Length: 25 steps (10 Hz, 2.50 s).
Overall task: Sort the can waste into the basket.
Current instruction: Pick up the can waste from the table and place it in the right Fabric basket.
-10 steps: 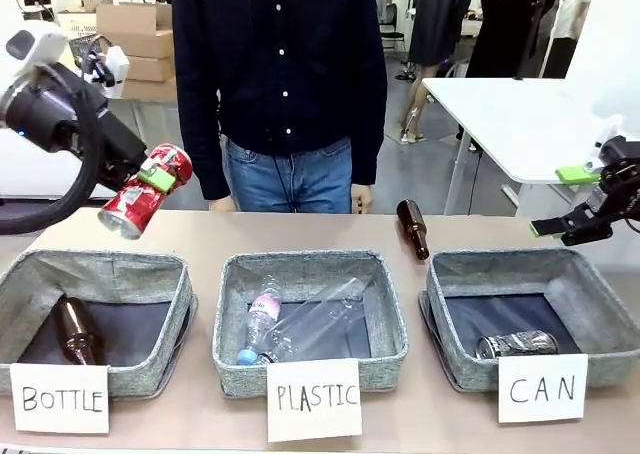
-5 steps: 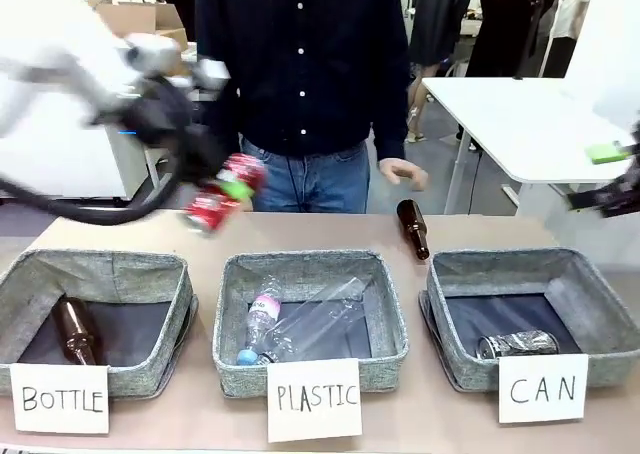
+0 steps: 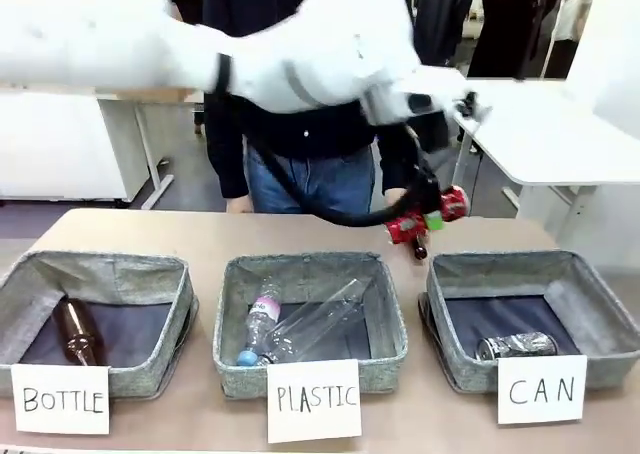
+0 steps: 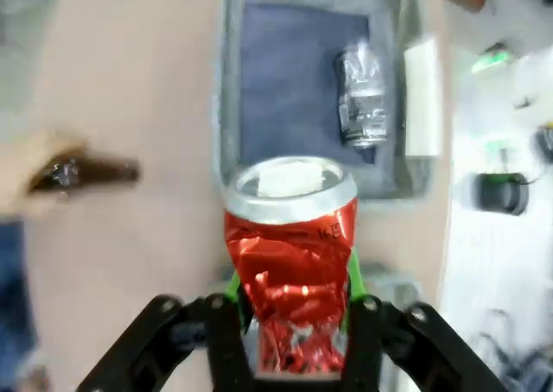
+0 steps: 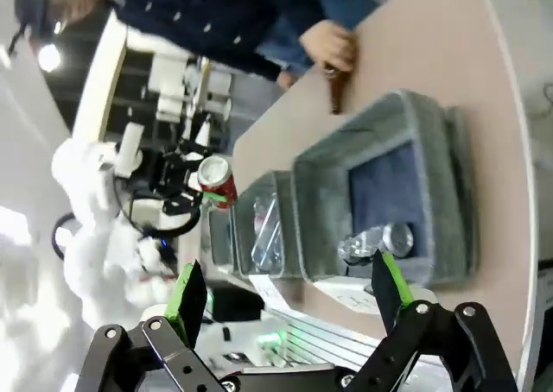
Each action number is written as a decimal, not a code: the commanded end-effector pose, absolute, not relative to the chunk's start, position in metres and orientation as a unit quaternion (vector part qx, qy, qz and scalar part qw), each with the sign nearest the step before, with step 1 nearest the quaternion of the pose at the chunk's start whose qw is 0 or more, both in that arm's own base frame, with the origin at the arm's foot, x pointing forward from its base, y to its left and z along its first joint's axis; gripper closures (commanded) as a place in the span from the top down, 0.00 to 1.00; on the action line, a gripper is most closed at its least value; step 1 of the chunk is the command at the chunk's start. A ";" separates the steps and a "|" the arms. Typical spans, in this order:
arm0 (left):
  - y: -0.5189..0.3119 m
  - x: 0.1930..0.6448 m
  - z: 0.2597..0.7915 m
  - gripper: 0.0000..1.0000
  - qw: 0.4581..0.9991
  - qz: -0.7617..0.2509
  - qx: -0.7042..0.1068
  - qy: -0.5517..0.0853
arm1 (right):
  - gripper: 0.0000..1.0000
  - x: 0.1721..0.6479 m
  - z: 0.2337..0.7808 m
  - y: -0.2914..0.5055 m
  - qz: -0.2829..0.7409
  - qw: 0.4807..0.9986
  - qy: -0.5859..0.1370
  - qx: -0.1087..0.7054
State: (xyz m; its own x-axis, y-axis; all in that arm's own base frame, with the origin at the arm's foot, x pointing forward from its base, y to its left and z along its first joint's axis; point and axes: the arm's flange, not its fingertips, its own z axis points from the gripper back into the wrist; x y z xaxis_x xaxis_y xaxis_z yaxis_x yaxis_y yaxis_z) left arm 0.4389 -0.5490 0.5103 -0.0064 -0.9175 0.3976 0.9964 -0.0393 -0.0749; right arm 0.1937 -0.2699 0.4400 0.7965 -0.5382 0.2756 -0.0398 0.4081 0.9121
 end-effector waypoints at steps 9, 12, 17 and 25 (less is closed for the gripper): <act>-0.667 0.428 0.470 0.92 0.563 -0.798 -0.180 -0.118 | 1.00 0.190 0.412 -0.274 -0.191 0.781 -0.265 0.532; -0.665 0.429 0.471 1.00 0.567 -0.795 -0.185 -0.116 | 1.00 0.190 0.412 -0.274 -0.191 0.781 -0.265 0.532; -0.625 0.429 0.481 1.00 0.623 -0.754 -0.208 -0.010 | 1.00 0.190 0.412 -0.274 -0.191 0.781 -0.265 0.532; -0.367 0.384 0.500 1.00 0.731 -0.552 -0.401 0.020 | 1.00 0.190 0.412 -0.274 -0.191 0.781 -0.265 0.532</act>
State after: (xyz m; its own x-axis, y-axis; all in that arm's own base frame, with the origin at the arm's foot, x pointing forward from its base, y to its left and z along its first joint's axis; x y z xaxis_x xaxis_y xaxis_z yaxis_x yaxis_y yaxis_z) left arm 0.4359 -0.4068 0.5226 0.3723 -0.8480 0.3773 0.8138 0.1028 -0.5719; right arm 0.1925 -0.2748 0.4095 0.7802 -0.5893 0.2097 0.0159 0.3538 0.9352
